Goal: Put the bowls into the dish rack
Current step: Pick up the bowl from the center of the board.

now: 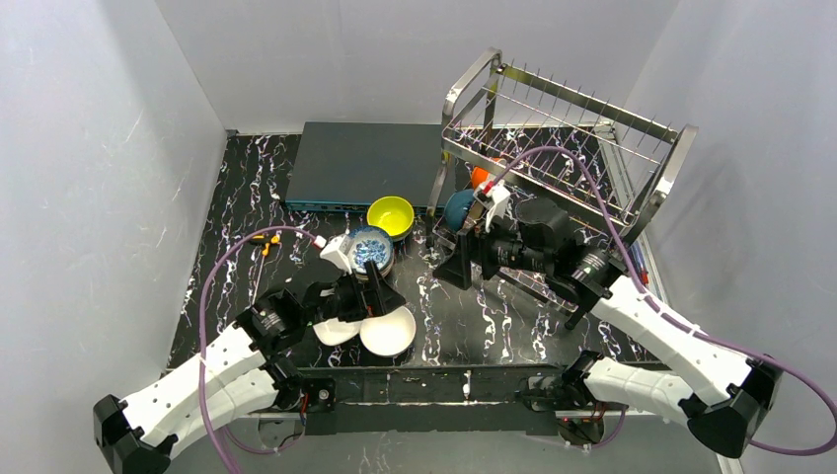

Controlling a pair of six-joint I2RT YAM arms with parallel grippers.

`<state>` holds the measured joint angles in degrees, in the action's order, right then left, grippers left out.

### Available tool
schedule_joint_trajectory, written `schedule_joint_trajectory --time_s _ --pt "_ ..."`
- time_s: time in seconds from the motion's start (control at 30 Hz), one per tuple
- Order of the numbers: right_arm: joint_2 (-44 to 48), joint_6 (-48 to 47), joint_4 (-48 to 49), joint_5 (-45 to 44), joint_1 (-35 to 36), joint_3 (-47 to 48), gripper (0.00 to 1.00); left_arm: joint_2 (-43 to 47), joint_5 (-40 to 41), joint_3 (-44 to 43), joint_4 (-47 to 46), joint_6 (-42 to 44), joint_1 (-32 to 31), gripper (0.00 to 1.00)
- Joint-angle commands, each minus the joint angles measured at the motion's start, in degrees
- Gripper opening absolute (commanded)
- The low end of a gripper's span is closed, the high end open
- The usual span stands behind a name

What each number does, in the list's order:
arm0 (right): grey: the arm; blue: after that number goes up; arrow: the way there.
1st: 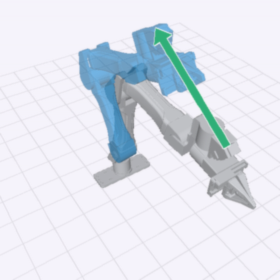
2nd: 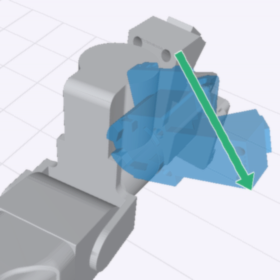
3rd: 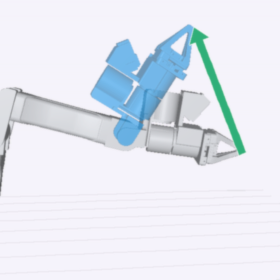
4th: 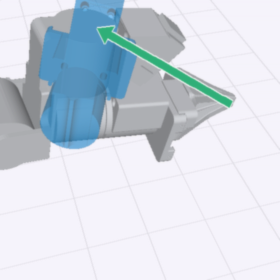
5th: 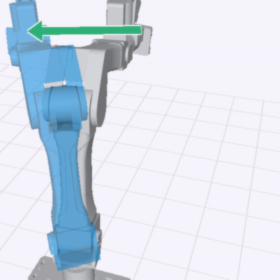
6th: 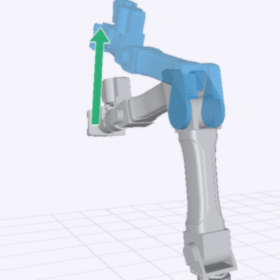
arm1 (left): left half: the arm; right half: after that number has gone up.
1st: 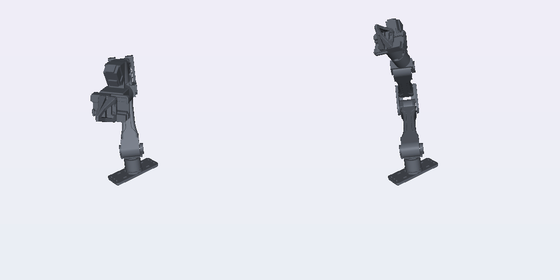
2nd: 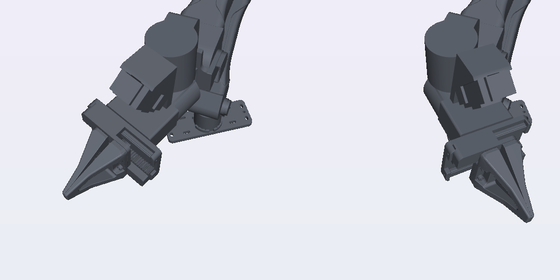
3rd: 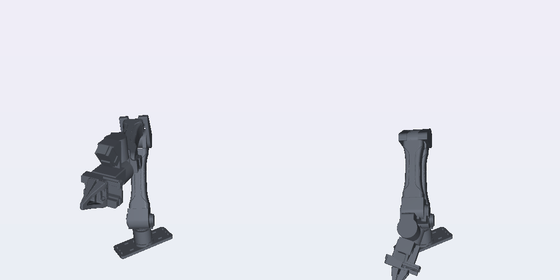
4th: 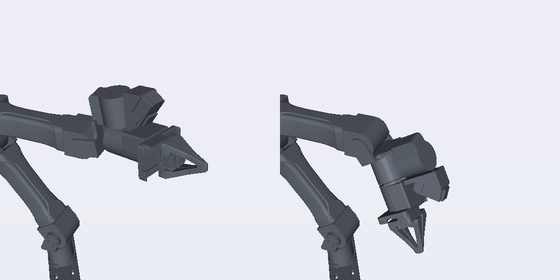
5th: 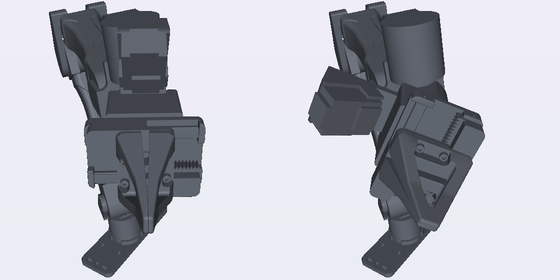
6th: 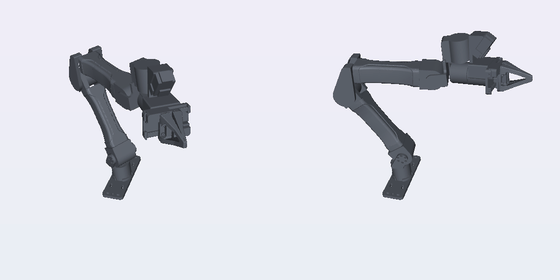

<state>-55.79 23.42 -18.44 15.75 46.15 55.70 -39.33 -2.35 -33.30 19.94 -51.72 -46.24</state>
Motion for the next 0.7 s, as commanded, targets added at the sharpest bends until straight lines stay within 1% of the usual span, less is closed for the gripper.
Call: schedule_joint_trajectory --time_s 0.0,0.2,0.37,0.53,0.67 --pt "-3.2 -5.0 -4.4 2.0 0.2 3.2 0.97 -1.5 -0.1 -2.4 1.3 0.1 1.4 0.98" --pt "-9.7 -6.9 -11.5 4.2 0.7 5.9 0.93 -1.5 0.2 -3.7 2.9 -0.1 3.8 0.98" --pt "-12.9 -7.2 -12.4 2.5 3.1 4.9 0.91 -1.6 0.2 -3.6 3.1 -1.9 6.6 0.98" --pt "-17.9 -7.0 -14.5 0.2 7.5 6.1 0.84 -3.1 -2.8 -3.5 3.3 -2.7 10.5 0.98" --pt "-19.9 -5.9 -12.3 -1.4 11.2 4.2 0.83 -3.4 -4.1 -4.9 5.3 -1.9 12.7 0.98"
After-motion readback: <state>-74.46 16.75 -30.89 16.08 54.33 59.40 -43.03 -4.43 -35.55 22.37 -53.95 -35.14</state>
